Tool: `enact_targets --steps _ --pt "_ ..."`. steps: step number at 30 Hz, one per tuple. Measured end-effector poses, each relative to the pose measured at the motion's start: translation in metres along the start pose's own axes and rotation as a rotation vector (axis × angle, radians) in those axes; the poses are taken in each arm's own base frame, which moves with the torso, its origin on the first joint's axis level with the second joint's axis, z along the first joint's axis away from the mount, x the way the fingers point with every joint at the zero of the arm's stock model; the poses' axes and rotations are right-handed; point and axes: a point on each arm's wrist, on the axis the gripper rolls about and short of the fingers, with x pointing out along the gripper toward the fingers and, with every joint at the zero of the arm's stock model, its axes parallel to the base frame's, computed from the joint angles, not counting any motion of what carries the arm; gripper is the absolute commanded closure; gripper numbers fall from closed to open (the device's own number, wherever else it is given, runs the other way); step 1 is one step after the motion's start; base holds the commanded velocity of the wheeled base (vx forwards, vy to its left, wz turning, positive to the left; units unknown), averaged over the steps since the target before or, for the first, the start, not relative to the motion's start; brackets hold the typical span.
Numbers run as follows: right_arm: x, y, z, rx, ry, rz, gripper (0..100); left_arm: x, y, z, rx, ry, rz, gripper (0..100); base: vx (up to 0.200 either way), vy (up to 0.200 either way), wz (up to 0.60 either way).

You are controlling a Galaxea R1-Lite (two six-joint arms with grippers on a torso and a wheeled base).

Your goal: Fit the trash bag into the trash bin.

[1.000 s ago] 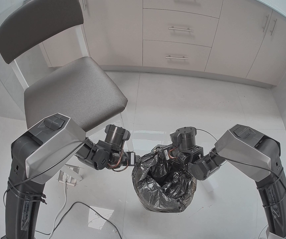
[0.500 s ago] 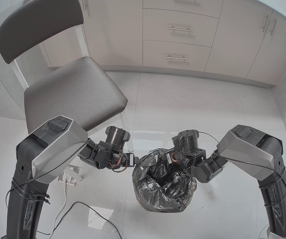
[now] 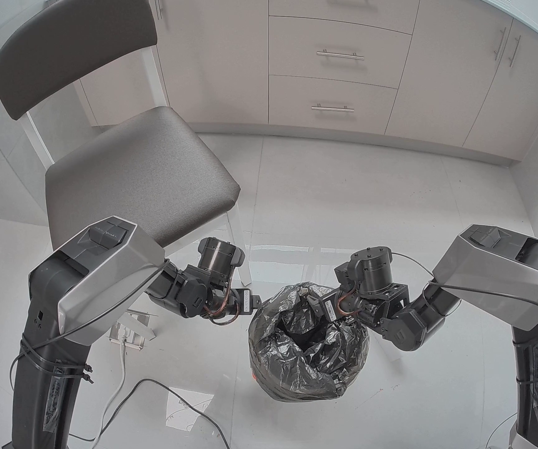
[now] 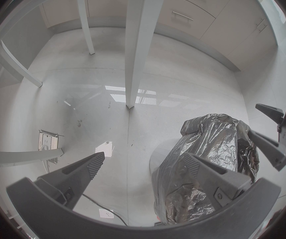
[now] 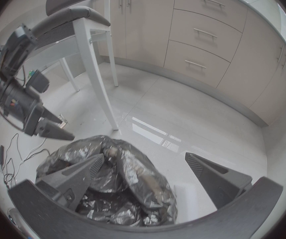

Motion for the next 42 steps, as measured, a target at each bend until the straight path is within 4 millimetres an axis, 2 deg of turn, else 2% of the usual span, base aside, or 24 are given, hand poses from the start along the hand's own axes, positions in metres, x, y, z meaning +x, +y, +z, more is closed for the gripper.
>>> enact_targets --steps 9,16,21,28,38,42 --pt "0.01 -0.023 -0.018 0.025 0.047 -0.038 0 -0.03 -0.018 -0.006 -0.011 0.007 -0.035 0 0.0 0.0 0.0" --pt "0.014 -0.031 -0.038 0.032 0.104 -0.055 0 -0.042 -0.038 -0.016 0.027 0.021 -0.068 0 0.0 0.0 0.0" --pt "0.011 -0.033 -0.047 0.033 0.124 -0.058 0 -0.043 -0.042 -0.02 0.042 0.026 -0.074 0 0.0 0.0 0.0" --pt "0.004 -0.045 -0.064 0.045 0.156 -0.084 0 -0.037 -0.042 -0.025 0.057 0.039 -0.067 0 0.0 0.0 0.0" --pt "0.001 -0.054 -0.074 0.056 0.165 -0.105 0 -0.023 -0.038 -0.03 0.094 0.047 -0.03 0 0.0 0.0 0.0" --pt "0.0 -0.054 -0.075 0.057 0.171 -0.104 0 -0.016 -0.033 -0.03 0.113 0.026 0.05 0 0.0 0.0 0.0"
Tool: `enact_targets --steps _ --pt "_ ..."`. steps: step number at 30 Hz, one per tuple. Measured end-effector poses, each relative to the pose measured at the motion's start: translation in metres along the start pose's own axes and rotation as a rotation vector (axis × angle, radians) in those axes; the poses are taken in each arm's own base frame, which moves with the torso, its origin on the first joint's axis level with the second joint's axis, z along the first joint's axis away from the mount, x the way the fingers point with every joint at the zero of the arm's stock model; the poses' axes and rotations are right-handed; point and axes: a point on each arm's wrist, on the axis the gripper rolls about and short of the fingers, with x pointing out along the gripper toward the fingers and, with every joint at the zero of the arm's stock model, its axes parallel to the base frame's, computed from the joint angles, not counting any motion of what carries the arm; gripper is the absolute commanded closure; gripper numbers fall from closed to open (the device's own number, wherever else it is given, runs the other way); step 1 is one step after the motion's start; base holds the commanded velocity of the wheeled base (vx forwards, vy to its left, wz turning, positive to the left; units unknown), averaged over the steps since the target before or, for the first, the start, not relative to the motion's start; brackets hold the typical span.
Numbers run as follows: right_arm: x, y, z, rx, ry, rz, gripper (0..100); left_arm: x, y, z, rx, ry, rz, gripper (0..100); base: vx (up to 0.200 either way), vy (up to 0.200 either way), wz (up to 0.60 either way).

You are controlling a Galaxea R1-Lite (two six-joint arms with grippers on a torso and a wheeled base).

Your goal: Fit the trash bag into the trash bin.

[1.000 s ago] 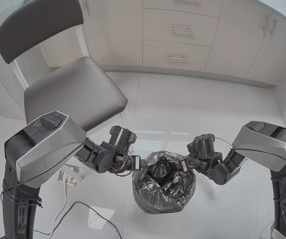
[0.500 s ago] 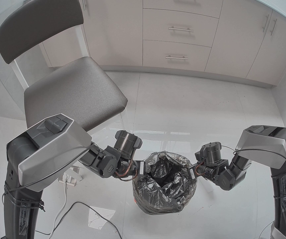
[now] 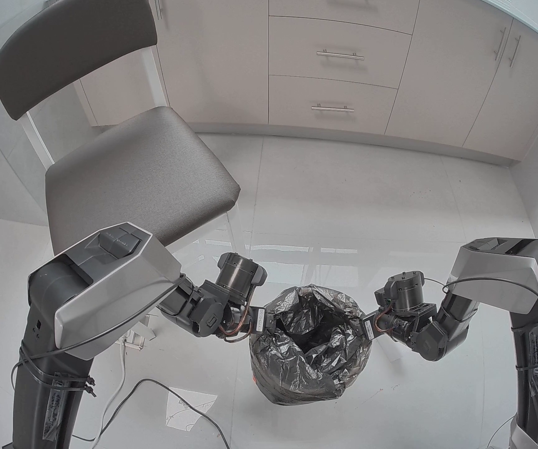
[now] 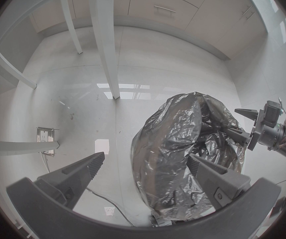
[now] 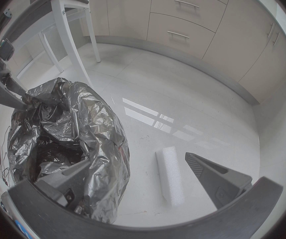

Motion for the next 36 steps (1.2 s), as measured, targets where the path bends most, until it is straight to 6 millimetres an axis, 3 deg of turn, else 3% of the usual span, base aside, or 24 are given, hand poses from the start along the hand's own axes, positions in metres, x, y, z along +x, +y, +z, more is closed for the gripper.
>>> enact_targets --steps 7,15,22,30,36 --pt "-0.002 -0.004 -0.005 0.004 0.018 -0.005 0 0.014 0.012 -0.003 0.036 0.008 0.065 0 0.0 0.0 0.0" --pt "-0.008 -0.004 -0.004 0.002 -0.023 -0.009 0 0.016 0.013 -0.005 0.038 0.012 0.073 0 0.0 0.0 0.0" --pt "-0.022 0.008 -0.007 -0.025 -0.009 0.038 0 0.004 -0.002 -0.009 0.038 0.012 0.051 0 0.0 0.0 0.0" --pt "-0.04 0.024 -0.007 -0.063 -0.007 0.109 0 -0.018 -0.037 -0.024 0.071 0.023 -0.016 0 0.0 0.0 0.0" --pt "-0.043 0.025 -0.016 -0.067 0.022 0.118 0 -0.019 -0.044 -0.034 0.103 0.049 -0.025 0 0.0 0.0 0.0"
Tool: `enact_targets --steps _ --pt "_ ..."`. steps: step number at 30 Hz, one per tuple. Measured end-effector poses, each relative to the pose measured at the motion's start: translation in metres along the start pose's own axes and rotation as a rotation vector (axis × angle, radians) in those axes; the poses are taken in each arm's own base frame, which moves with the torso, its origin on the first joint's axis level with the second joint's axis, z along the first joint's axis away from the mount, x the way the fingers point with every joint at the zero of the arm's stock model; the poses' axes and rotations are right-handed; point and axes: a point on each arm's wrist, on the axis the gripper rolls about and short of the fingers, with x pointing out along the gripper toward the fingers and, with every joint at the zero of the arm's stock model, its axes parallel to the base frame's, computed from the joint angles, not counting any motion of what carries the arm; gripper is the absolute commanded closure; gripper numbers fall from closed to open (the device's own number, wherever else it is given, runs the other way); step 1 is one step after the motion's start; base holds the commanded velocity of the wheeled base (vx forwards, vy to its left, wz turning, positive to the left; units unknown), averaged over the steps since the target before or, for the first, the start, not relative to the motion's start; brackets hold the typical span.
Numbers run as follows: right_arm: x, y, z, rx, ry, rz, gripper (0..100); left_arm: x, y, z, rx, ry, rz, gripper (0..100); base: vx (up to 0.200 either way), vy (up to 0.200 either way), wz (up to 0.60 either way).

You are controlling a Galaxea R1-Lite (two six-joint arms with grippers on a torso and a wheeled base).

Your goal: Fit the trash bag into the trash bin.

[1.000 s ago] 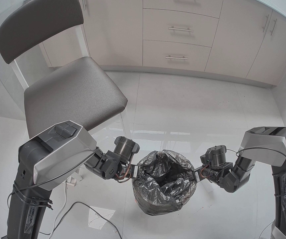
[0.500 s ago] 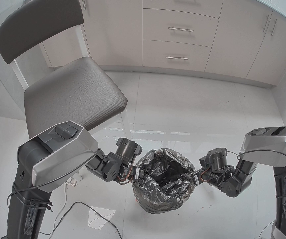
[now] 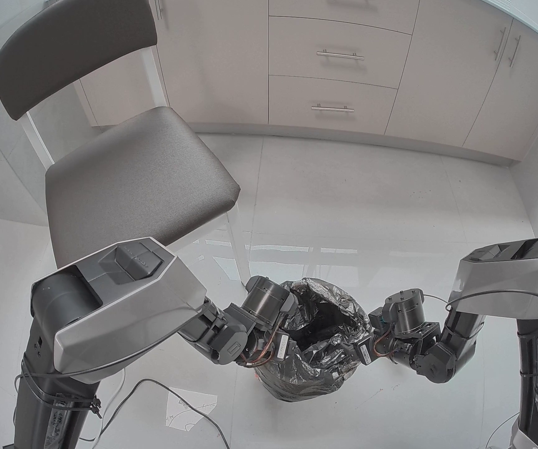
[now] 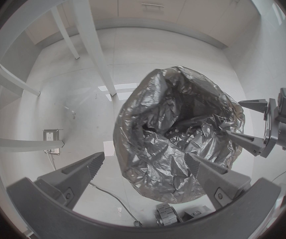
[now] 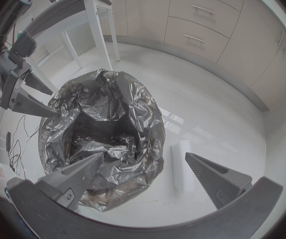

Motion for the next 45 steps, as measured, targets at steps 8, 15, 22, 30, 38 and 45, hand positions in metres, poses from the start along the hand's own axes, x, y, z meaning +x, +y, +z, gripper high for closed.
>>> enact_targets --steps 8,15,22,30,38,45 --pt "-0.002 -0.005 -0.01 0.012 0.014 0.0 0 0.007 0.0 -0.008 0.02 0.027 0.011 0 0.0 0.0 0.0" --pt "-0.005 -0.008 -0.016 0.023 -0.023 -0.013 0 0.012 0.0 -0.016 0.114 0.041 0.042 0 0.0 0.0 0.0" --pt "-0.011 -0.014 -0.033 0.031 0.001 -0.027 0 0.016 -0.003 -0.023 0.158 0.055 0.063 0 0.0 0.0 0.0" --pt "-0.012 -0.016 -0.037 0.038 -0.004 -0.031 0 0.017 -0.004 -0.025 0.168 0.058 0.062 0 0.0 0.0 0.0" --pt "-0.007 -0.012 -0.031 0.037 -0.034 -0.026 0 0.017 -0.006 -0.02 0.124 0.016 0.048 0 0.0 0.0 0.0" --pt "-0.001 -0.014 -0.02 0.069 -0.094 -0.036 0 0.017 -0.015 -0.008 0.067 -0.057 0.017 0 0.0 0.0 0.0"
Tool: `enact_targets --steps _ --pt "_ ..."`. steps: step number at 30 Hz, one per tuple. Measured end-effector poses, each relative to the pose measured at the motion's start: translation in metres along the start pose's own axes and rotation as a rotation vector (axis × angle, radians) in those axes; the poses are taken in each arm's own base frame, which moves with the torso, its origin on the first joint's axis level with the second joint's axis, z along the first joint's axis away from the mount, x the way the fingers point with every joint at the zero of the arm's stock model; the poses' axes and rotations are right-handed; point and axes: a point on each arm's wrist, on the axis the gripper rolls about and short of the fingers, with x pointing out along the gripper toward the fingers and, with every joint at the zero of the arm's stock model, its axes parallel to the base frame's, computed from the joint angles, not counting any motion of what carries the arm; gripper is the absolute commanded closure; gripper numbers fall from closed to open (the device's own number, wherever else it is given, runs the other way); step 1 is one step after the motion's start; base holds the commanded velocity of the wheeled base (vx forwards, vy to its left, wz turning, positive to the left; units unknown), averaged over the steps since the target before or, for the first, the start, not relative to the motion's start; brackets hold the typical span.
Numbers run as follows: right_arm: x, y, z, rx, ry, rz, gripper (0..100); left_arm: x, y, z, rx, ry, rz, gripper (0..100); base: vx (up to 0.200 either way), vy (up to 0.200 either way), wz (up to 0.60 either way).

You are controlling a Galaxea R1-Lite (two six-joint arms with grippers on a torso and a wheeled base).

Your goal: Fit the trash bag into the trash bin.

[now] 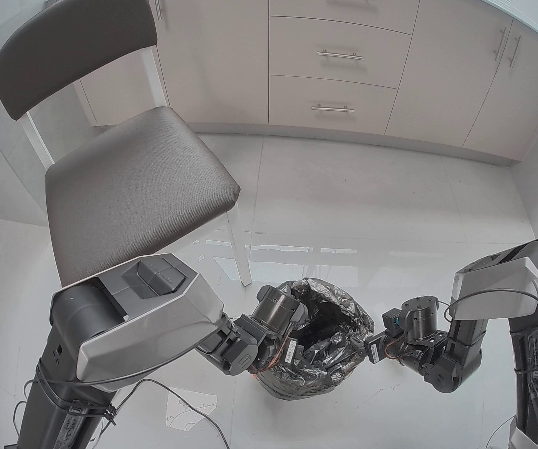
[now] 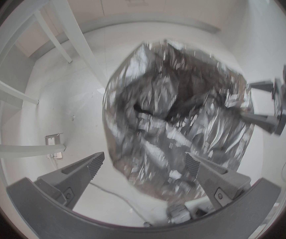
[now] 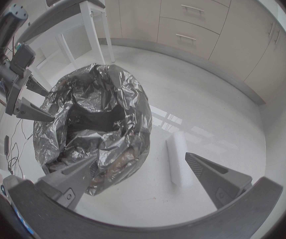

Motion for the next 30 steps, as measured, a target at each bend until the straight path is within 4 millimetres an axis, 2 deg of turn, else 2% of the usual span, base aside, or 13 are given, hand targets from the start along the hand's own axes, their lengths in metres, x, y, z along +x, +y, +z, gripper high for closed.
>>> enact_targets --steps 7,12,22,26,30 --pt "0.001 -0.002 0.004 0.02 -0.03 -0.007 0 0.007 -0.003 -0.003 0.019 0.02 0.005 0 0.0 0.0 0.0" --pt "0.002 -0.002 0.006 0.026 -0.045 -0.008 0 0.007 -0.002 -0.009 0.071 0.113 0.03 0 0.0 0.0 0.0" --pt "0.001 -0.004 0.01 0.077 -0.087 -0.014 0 0.006 -0.004 -0.003 0.072 0.154 0.04 0 0.0 0.0 0.0" --pt "-0.001 -0.003 0.015 0.107 -0.148 -0.015 0 -0.007 -0.009 0.001 0.011 0.137 0.026 0 0.0 0.0 0.0" --pt "-0.004 -0.002 0.017 0.125 -0.175 -0.014 0 -0.034 -0.017 0.013 -0.013 0.09 -0.006 0 0.0 0.0 0.0"
